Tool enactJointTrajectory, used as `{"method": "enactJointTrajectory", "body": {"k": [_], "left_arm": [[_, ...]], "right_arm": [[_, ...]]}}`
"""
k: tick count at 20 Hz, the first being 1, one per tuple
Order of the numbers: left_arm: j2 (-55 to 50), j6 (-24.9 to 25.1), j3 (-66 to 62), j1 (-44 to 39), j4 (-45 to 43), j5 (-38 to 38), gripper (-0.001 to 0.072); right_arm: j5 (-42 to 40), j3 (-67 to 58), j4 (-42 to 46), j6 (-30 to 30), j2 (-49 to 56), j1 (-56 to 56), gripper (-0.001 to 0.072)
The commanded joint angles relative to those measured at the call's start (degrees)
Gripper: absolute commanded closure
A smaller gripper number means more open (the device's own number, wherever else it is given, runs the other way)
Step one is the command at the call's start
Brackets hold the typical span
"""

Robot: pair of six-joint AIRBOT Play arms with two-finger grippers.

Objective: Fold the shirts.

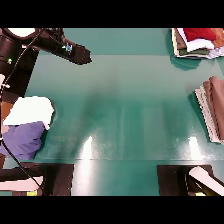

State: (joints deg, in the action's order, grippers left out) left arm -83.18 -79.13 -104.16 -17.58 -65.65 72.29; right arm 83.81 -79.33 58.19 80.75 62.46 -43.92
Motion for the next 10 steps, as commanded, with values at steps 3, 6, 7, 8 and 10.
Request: {"method": "enactJointTrajectory", "body": {"k": [3, 6, 7, 8, 10], "left_arm": [[0.0, 0.0, 0.0, 0.0, 0.1, 0.1, 0.0682], [0.0, 0.0, 0.0, 0.0, 0.1, 0.1, 0.0682], [0.0, 0.0, 0.0, 0.0, 0.1, 0.1, 0.0682], [0.0, 0.0, 0.0, 0.0, 0.1, 0.1, 0.0682], [0.0, 0.0, 0.0, 0.0, 0.1, 0.1, 0.0682]], "right_arm": [[-0.9, -3.3, -3.5, -0.3, -1.5, 19.6, 0.0693], [-1.9, -3.9, -2.6, -0.3, -1.5, 27.7, 0.0694], [-2.3, -3.9, -2.6, -0.3, -1.5, 29.4, 0.0693], [-2.5, -3.9, -2.7, -0.3, -1.5, 30.6, 0.0694], [-2.6, -3.9, -2.7, -0.3, -1.6, 32.0, 0.0693]]}}
